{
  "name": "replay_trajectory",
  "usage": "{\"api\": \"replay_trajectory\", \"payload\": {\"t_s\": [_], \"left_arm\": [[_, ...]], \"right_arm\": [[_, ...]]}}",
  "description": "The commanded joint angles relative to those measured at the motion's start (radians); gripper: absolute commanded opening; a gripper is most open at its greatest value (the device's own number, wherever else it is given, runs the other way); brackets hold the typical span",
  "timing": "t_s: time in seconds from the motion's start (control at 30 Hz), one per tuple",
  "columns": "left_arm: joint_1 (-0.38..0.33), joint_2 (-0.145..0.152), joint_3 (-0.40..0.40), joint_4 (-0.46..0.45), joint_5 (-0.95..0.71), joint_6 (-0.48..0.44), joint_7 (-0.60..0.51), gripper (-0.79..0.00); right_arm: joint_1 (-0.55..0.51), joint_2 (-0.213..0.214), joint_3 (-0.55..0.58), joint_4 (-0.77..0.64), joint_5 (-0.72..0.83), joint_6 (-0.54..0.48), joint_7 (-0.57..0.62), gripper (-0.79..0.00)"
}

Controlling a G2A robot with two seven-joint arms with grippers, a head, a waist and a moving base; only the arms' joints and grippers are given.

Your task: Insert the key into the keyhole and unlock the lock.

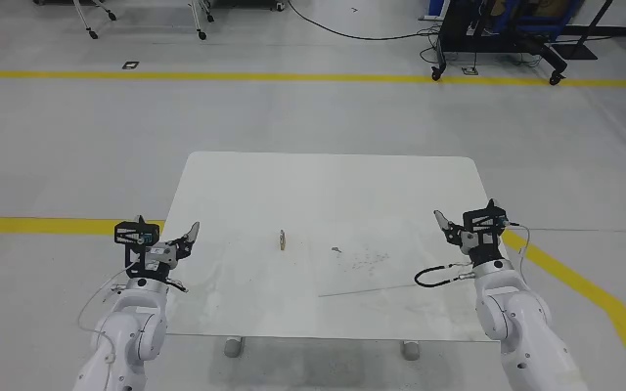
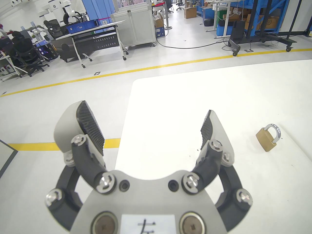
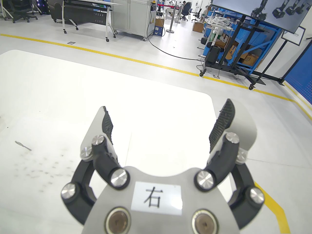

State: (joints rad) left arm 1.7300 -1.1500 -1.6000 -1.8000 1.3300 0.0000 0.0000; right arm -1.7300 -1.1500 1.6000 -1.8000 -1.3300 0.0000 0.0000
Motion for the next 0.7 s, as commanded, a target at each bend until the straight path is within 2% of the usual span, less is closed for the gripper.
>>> {"api": "replay_trajectory", "payload": {"t_s": [0.0,0.3,0.37,0.47,0.6,0.67], "left_arm": [[0.000,0.000,0.000,0.000,0.000,0.000,0.000,-0.001],[0.000,0.000,0.000,0.000,0.000,0.000,0.000,-0.001],[0.000,0.000,0.000,0.000,0.000,0.000,0.000,0.000],[0.000,0.000,0.000,0.000,0.000,0.000,0.000,0.000],[0.000,0.000,0.000,0.000,0.000,0.000,0.000,0.000],[0.000,0.000,0.000,0.000,0.000,0.000,0.000,0.000]], "right_arm": [[0.000,0.000,0.000,0.000,0.000,0.000,0.000,0.000],[0.000,0.000,0.000,0.000,0.000,0.000,0.000,-0.001],[0.022,-0.001,-0.030,0.010,0.011,-0.056,0.018,0.000],[0.113,-0.004,-0.100,0.071,-0.009,-0.135,0.067,0.000],[0.219,-0.014,-0.187,0.165,0.038,-0.228,0.090,0.000],[0.269,-0.017,-0.219,0.214,0.069,-0.291,0.139,0.000]]}}
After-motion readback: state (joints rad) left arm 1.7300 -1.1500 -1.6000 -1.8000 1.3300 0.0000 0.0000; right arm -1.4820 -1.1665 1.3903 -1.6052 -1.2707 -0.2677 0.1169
